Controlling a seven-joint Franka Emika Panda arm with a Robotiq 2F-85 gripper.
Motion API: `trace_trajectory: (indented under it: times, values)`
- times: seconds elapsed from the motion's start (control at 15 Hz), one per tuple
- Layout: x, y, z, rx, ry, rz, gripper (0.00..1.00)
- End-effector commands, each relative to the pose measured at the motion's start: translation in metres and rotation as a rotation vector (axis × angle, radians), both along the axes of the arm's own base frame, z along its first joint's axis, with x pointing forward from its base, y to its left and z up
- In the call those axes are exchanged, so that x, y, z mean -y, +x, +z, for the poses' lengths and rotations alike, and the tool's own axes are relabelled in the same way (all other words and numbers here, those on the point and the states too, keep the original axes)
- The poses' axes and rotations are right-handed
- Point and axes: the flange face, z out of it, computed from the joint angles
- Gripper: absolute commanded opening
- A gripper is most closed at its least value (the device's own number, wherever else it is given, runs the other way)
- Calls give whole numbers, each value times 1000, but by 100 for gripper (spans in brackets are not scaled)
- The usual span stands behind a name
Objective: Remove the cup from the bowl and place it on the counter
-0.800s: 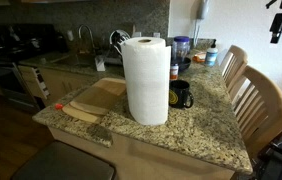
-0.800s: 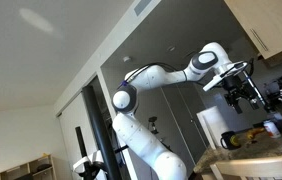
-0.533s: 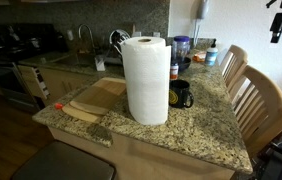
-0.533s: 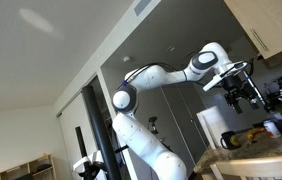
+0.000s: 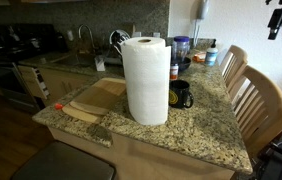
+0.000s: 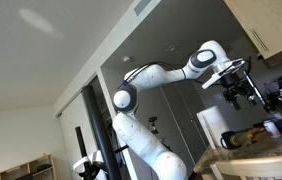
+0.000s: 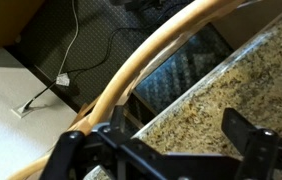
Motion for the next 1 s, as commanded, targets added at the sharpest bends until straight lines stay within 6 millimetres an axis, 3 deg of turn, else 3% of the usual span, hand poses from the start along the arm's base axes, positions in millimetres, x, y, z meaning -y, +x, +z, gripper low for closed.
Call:
trace_trajectory:
  times: [0.0, 0.27, 0.53, 0.67, 0.93]
  values:
    - [-19, 59, 43, 47, 10, -43, 100]
    - [-22, 128, 51, 77, -20, -187, 100]
    - [8, 194, 26, 88, -34, -300, 100]
    - [27, 210, 5, 114, -15, -322, 100]
    - [66, 201, -24, 192, 42, -359, 100]
